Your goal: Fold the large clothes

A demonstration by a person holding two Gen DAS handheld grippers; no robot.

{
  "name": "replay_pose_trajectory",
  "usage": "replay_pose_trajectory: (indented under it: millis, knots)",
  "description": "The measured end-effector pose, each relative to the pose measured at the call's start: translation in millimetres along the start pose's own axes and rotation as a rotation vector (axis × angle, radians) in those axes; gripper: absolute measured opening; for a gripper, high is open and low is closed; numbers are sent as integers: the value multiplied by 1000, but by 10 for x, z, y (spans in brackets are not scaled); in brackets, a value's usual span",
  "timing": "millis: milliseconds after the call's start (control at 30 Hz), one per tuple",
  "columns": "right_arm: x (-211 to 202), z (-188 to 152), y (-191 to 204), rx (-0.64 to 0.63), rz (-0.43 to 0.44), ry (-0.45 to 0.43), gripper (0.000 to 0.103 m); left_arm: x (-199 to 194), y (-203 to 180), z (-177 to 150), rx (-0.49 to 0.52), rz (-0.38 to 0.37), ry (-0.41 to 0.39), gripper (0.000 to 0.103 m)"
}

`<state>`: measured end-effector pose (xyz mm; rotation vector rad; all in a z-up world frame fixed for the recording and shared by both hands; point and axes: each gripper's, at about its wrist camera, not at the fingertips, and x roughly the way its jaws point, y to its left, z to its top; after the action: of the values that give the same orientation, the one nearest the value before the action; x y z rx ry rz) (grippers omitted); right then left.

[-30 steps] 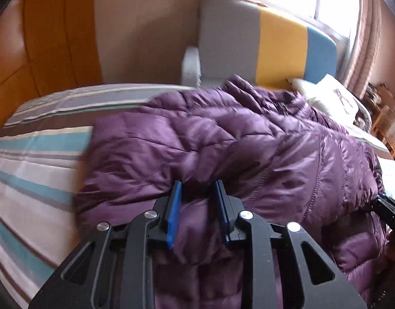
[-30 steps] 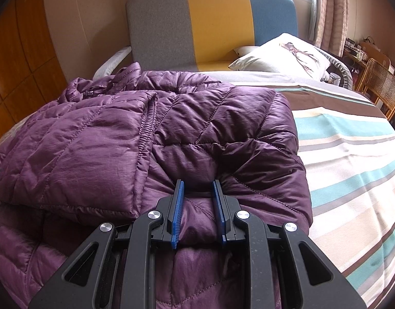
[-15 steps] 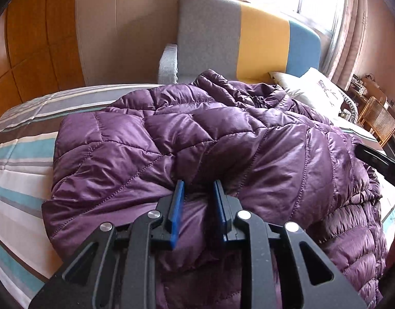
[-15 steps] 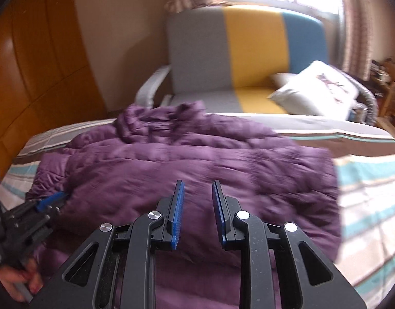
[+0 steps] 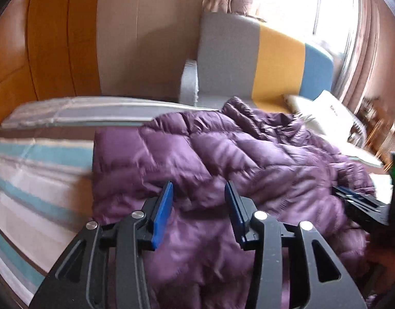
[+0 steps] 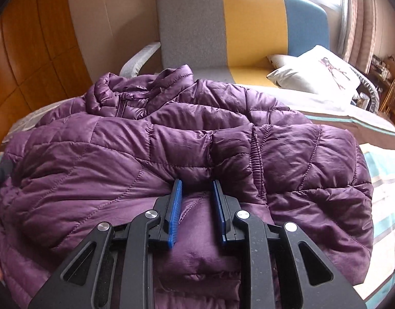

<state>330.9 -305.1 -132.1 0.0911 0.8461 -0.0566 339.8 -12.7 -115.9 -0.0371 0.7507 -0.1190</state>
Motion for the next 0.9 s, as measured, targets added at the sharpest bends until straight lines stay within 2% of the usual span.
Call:
replay_pose_trajectory:
  millis: [67, 133, 300, 467, 533, 700, 800, 900]
  knots:
    - [3, -11, 9, -5, -5, -4, 23, 224, 18, 39, 25, 44, 63, 41]
    - [19, -28, 20, -13, -9, 0, 23, 418, 95, 3, 22, 50, 117, 39]
    - [90, -15, 86, -48, -45, 11, 23, 533, 75, -56, 75, 57, 101, 39]
    - [86, -29, 70, -42, -41, 2, 23, 514, 51, -61, 81, 58, 98, 40]
    - [60, -36, 105, -57, -57, 3, 23, 437, 18, -69, 93, 71, 93, 50]
    - [-29, -32, 158, -77, -84, 4, 23, 115, -7, -180, 93, 52, 85, 58]
    - [-197, -48, 159, -56, -80, -13, 23, -5, -9, -205, 88, 35, 72, 71]
    - [-288, -92, 134, -38, -79, -17, 23, 56, 2, -225, 90, 57, 91, 72]
